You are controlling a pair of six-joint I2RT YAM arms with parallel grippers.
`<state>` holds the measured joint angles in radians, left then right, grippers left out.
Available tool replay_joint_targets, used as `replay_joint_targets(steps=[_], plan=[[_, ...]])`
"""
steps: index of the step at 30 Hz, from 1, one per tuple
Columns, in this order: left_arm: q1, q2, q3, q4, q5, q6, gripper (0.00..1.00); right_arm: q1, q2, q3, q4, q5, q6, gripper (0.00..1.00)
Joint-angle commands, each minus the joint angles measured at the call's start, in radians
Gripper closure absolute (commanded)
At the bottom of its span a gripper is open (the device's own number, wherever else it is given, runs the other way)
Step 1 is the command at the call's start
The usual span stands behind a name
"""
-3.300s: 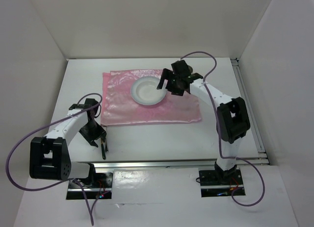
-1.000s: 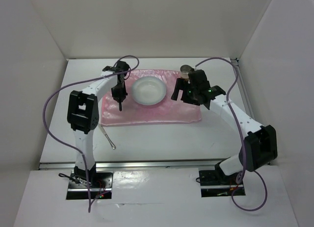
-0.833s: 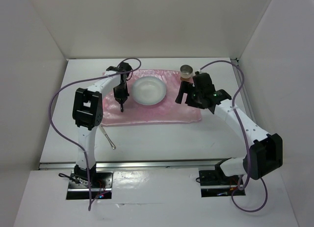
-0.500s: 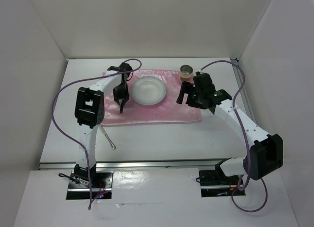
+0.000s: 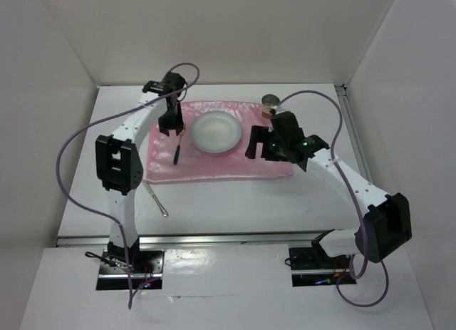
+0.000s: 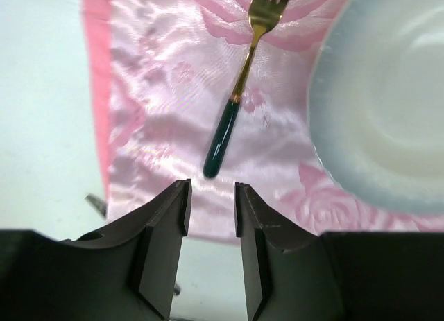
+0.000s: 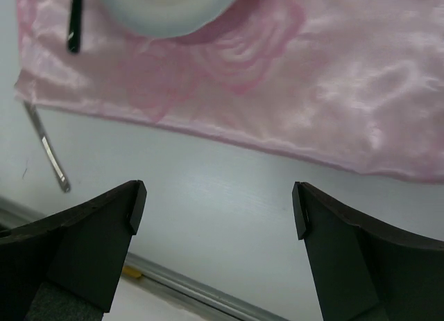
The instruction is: Set the dinner table for one person
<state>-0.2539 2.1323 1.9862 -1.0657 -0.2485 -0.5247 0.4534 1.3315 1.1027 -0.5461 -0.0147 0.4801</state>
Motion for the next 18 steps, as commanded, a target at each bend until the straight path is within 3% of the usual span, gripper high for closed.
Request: replay_joint_targets(steps=[1,8,15,18], plan=[[0.002,-0.229,0.051,-0.079,-0.052,0.005,0.51,0.164,0.017,0.002,0.132,-0.064,-0.029,0.0],[0.09,-0.509,-0.001,-0.082,-0.043,-0.07,0.51,0.505,0.306,0.173,0.183,0.045,-0.089,0.07],[0.162,-0.739,-0.144,-0.007,0.0,-0.13,0.5,0.666,0.616,0.463,0.203,0.05,-0.208,0.12],[0.173,-0.782,-0.144,-0.007,0.011,-0.144,0.5,0.705,0.757,0.58,0.19,0.11,-0.21,0.21]])
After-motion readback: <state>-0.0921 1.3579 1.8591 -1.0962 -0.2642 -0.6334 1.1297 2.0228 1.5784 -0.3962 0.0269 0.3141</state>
